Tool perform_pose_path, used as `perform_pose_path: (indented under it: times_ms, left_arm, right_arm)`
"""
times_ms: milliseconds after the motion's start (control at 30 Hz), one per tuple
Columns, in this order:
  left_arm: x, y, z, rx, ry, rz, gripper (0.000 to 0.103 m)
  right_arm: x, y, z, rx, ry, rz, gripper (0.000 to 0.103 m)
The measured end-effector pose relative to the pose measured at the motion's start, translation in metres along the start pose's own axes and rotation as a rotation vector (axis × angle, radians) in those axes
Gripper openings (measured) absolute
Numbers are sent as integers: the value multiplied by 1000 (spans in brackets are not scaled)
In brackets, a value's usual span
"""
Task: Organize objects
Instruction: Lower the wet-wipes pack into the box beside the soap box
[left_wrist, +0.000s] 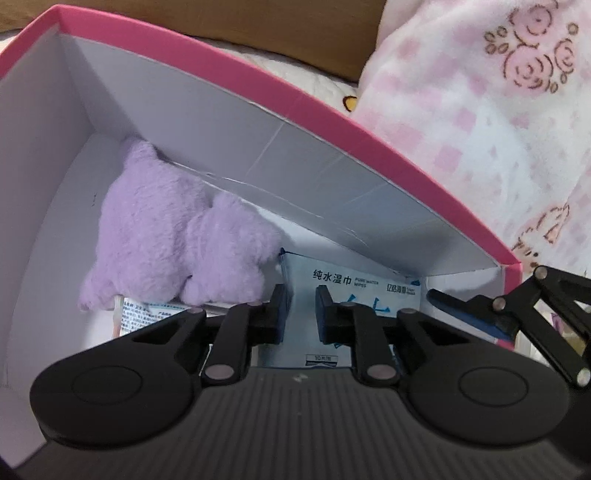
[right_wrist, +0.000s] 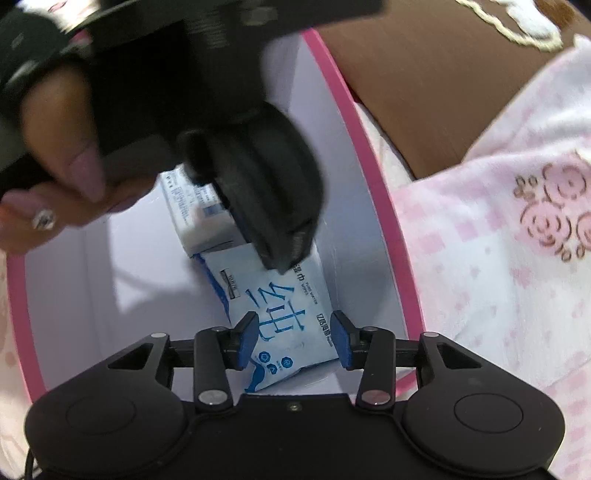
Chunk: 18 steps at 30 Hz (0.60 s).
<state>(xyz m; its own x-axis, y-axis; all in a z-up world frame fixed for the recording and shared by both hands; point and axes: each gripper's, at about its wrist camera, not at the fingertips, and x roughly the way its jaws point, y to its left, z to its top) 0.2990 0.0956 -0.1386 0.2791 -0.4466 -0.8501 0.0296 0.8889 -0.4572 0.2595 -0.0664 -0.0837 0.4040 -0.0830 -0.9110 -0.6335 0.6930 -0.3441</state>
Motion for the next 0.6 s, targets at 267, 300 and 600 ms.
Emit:
perform_pose_path:
  times_ms: [267,300,600]
  left_arm:
    - [0,-17,-4,11,-44,21,13]
    - [0,-21,-4,21,-51,38,13]
    - [-39,-54,-22,101,-42,68,37]
  right_arm:
    - [-20,-5,-18,166,-93,71,46]
    - [-23,-5,-20,192,-102,98,47]
    - [-44,-10,-48,440,-167,224,48]
